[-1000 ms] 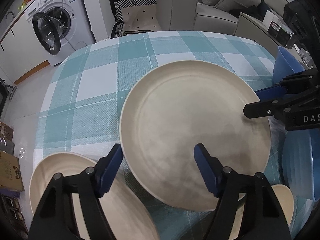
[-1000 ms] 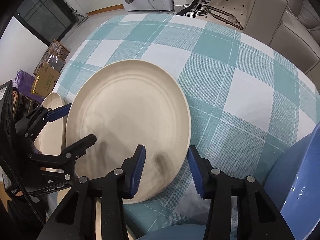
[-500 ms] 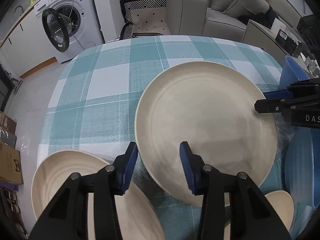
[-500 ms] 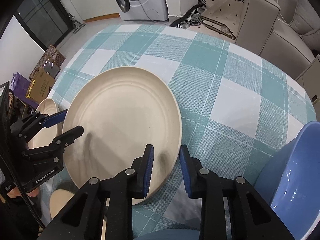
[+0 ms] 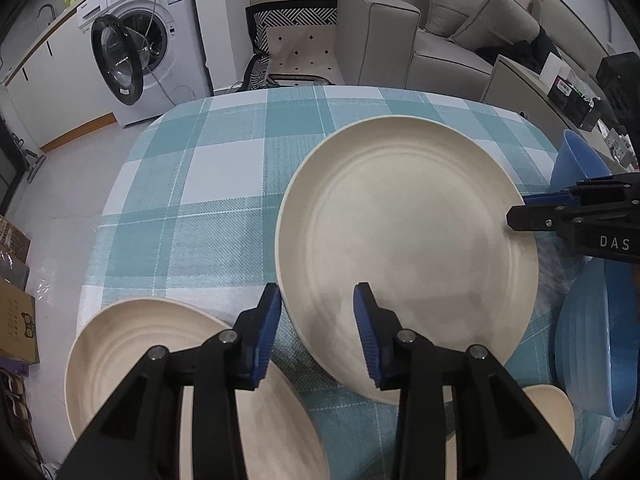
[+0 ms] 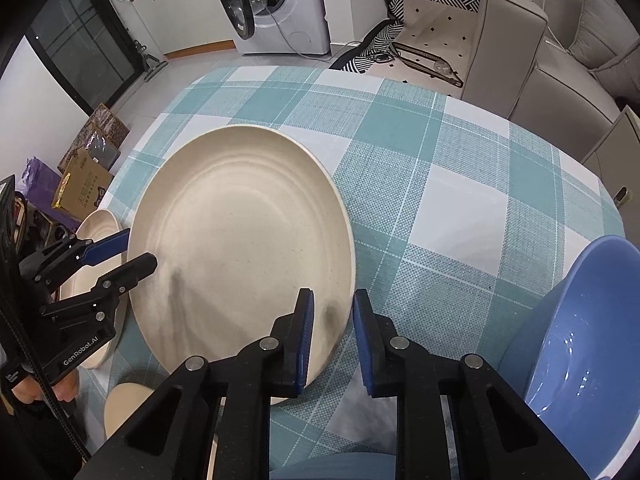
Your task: Organize plates and bowls
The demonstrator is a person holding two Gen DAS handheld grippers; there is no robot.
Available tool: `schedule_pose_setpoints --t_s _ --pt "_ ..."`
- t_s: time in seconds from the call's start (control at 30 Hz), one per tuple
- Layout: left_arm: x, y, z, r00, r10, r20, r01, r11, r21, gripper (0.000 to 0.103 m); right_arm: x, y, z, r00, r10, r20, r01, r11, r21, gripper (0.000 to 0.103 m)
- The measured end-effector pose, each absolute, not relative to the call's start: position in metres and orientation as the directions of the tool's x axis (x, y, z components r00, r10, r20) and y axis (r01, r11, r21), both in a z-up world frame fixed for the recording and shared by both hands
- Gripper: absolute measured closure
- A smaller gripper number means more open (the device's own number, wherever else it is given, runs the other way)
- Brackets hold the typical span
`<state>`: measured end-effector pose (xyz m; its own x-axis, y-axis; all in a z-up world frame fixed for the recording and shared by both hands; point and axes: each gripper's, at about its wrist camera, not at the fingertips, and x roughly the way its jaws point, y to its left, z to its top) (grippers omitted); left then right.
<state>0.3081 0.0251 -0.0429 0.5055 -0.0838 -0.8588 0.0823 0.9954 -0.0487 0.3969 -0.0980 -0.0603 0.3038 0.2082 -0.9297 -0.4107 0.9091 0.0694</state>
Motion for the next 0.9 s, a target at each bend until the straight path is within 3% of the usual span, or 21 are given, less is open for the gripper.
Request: schedule_pose_setpoints --t_s 0.8,0.9 --pt "0.304 0.014 -0.058 0.455 -0.103 -0.885 0.109 0.992 -0.060 0.067 0.407 -0.093 -0.082 0.247 0.150 -0.957 -0.398 0.916 0.041 0.083" --pt "0.303 0.013 -0.055 0.464 -0.104 -0.880 0.110 0.992 -0.060 0.067 0.406 -0.096 -0.081 0.255 0.152 -0.955 -0.390 0.920 0.042 0.086"
